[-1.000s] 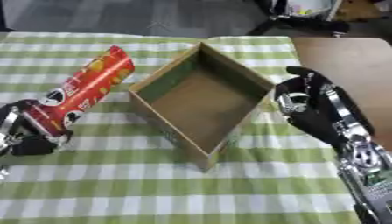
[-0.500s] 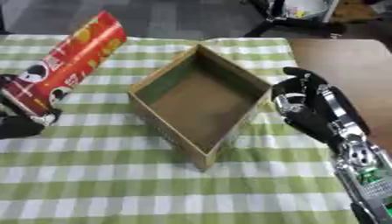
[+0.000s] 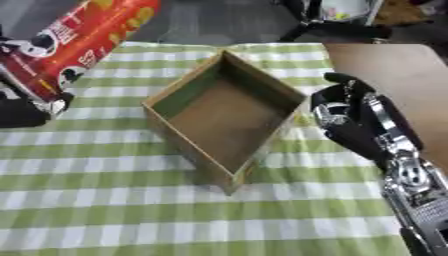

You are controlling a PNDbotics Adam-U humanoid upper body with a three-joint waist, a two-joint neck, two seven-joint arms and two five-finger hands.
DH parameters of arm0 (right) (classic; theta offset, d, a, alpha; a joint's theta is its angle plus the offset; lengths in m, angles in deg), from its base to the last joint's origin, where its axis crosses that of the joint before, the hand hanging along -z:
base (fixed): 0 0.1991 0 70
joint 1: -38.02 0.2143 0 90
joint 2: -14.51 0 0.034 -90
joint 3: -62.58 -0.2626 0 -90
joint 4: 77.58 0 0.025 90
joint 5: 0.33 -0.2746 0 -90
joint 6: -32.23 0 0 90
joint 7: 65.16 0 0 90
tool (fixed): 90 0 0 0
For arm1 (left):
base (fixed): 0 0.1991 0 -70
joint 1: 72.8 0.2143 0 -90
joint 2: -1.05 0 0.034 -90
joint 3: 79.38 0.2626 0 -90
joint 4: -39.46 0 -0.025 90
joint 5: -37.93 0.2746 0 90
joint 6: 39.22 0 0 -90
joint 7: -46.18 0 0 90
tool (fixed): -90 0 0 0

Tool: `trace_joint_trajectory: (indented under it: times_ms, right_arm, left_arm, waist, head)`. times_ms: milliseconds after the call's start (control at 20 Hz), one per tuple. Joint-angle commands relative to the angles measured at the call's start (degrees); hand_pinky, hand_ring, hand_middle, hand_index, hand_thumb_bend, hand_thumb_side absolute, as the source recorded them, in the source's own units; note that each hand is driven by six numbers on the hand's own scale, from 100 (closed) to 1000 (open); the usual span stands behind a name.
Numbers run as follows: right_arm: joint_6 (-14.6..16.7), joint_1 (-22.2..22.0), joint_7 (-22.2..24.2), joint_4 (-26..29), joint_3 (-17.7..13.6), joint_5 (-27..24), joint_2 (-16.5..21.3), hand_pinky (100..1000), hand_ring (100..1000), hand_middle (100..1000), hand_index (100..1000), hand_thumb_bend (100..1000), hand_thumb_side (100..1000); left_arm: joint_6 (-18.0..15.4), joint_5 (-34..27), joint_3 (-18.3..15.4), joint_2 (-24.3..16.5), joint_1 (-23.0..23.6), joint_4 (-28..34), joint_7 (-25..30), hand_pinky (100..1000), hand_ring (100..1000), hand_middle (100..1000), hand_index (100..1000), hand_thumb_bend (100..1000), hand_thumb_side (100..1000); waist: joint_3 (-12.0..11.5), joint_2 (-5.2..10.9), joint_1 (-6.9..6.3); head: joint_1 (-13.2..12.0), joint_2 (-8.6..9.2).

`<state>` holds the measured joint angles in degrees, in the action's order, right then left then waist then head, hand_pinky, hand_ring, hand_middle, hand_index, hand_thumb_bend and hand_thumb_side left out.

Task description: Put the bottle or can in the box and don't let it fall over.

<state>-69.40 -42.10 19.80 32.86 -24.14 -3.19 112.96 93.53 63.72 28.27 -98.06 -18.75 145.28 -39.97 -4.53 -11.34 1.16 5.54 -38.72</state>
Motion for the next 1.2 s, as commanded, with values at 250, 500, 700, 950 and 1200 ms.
trace_joint_trajectory:
  times_ms: [250,500,700,950,1200]
  right_arm:
    - [0.2,0.5,-0.3,1.6,-0.7,-0.5,1.4,751,786,680,874,155,387]
    - [0.2,0.6,-0.3,1.8,-0.6,-0.6,1.4,751,786,680,874,155,388]
    - [0.1,0.7,-0.3,1.8,-0.5,-0.6,1.3,751,786,680,874,155,388]
    - [0.1,0.8,-0.1,1.8,-0.4,-0.6,1.2,751,787,681,874,155,389]
    - [0.1,0.8,-0.1,1.7,-0.3,-0.6,1.2,751,787,681,875,155,389]
  left_arm:
    - [-1.0,2.8,3.0,3.8,-5.6,-1.1,4.7,262,470,487,522,100,100]
    - [-1.6,4.6,5.0,6.9,-8.0,-3.9,6.9,263,471,487,523,100,100]
    - [-2.1,5.8,6.5,8.9,-9.1,-6.4,8.0,269,475,491,528,100,100]
    - [-3.3,8.8,8.8,10.6,-10.1,-11.2,10.4,276,473,513,566,100,100]
    - [-5.4,10.9,9.9,12.0,-10.5,-13.0,12.4,369,544,567,645,236,141]
  waist:
    - [0.6,2.46,-0.88]
    - [1.0,2.49,-1.06]
    - [1.3,2.46,-1.28]
    - [1.6,2.46,-1.5]
    - [1.7,2.38,-1.6]
  head:
    - [0.2,-0.19]
    - [-0.1,-0.34]
    - [-0.3,-0.44]
    - [-0.6,-0.42]
    - [-0.8,-0.68]
